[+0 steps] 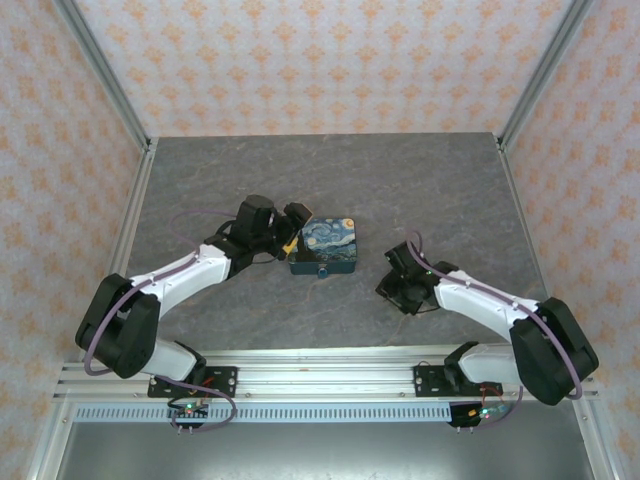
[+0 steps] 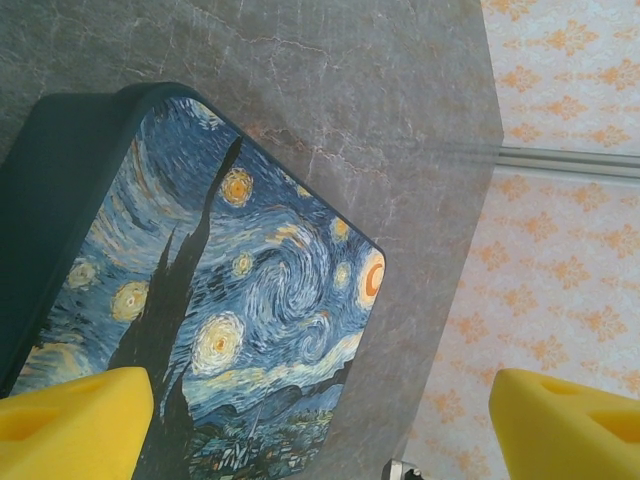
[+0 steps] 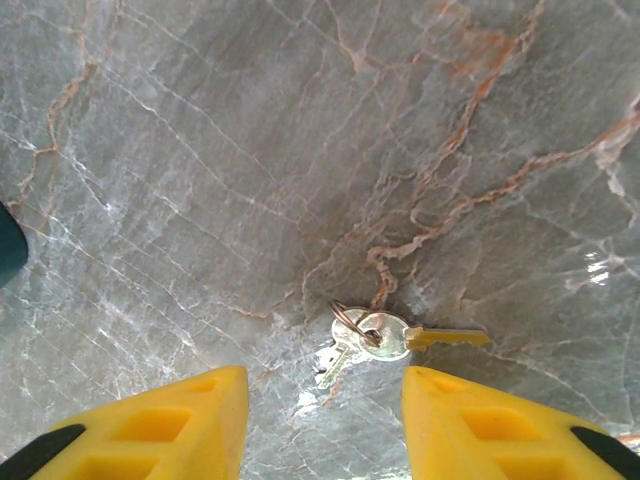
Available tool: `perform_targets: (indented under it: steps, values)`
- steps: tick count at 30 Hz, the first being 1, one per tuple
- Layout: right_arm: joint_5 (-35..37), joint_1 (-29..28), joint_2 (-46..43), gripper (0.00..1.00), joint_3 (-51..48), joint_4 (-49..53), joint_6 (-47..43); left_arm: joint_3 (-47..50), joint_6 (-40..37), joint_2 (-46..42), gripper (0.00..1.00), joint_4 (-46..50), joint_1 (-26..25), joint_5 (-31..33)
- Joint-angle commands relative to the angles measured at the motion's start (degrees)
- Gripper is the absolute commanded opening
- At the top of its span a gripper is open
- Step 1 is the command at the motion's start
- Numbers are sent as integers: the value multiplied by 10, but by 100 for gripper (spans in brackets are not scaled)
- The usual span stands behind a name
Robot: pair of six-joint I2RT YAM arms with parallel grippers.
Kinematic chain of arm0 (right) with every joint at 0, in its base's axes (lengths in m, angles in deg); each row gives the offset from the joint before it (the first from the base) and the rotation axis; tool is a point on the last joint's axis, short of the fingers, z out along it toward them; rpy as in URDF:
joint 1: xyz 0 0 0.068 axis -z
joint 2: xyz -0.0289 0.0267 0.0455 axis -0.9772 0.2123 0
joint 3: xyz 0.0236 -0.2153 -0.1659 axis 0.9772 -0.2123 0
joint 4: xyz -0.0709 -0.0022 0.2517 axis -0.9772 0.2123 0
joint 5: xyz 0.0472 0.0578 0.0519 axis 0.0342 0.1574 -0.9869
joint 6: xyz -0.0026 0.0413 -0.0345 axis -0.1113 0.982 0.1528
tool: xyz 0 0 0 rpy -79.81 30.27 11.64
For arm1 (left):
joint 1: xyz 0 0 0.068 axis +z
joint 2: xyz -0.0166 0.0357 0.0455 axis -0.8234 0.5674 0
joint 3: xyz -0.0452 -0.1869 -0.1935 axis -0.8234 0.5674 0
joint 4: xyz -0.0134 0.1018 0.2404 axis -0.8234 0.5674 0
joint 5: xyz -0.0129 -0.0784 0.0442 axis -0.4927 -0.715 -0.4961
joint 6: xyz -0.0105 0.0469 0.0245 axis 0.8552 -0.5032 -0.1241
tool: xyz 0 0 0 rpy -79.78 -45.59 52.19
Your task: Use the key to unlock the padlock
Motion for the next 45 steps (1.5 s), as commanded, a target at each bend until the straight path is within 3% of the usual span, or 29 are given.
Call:
perform_targets:
  steps: [1,30,45]
  values:
    - [4,2,-5,44,-14,21,-3,-8,-5,6,88,-16,4,-7]
    - [41,80,81,41,66,49,-80,-5,-7,15,89,-24,13,-15]
    - [3,82,119,40,92,47,-93,-5,-7,23,89,-31,21,-27]
